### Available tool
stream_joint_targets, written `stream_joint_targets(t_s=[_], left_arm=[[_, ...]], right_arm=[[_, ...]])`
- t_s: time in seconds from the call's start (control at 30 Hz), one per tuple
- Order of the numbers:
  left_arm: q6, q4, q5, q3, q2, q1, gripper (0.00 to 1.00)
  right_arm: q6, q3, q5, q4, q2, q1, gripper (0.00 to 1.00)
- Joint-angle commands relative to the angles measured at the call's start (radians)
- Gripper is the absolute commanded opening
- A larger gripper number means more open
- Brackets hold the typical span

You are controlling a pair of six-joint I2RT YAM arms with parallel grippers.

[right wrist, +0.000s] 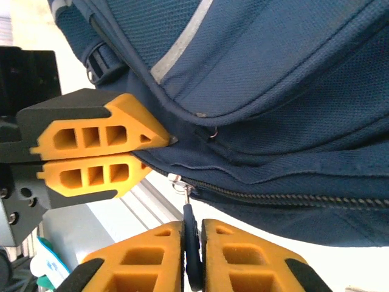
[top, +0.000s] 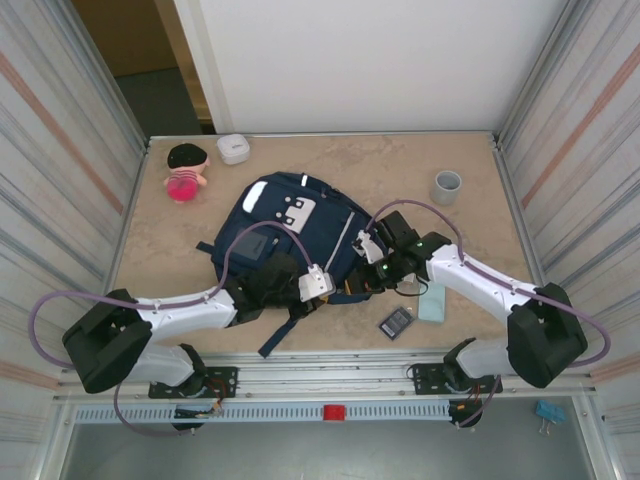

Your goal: Pack books, pencil case, and school supplies into a backpack

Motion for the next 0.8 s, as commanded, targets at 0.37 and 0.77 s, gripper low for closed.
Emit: stream_joint_targets(t_s=[0.37,0.77], left_arm=[[-0.012,0.044,0.033,0.004,-0.061,0.013,0.04],[-0.053,0.129,0.060,-0.010,-0.059,0.023,0.03]], right_arm=[[-0.047,0.019,-0.027,0.029,0.073,0.020,0.29],[0.008,-0.006,-0.018,0.086,0.086,0.066,0.39]])
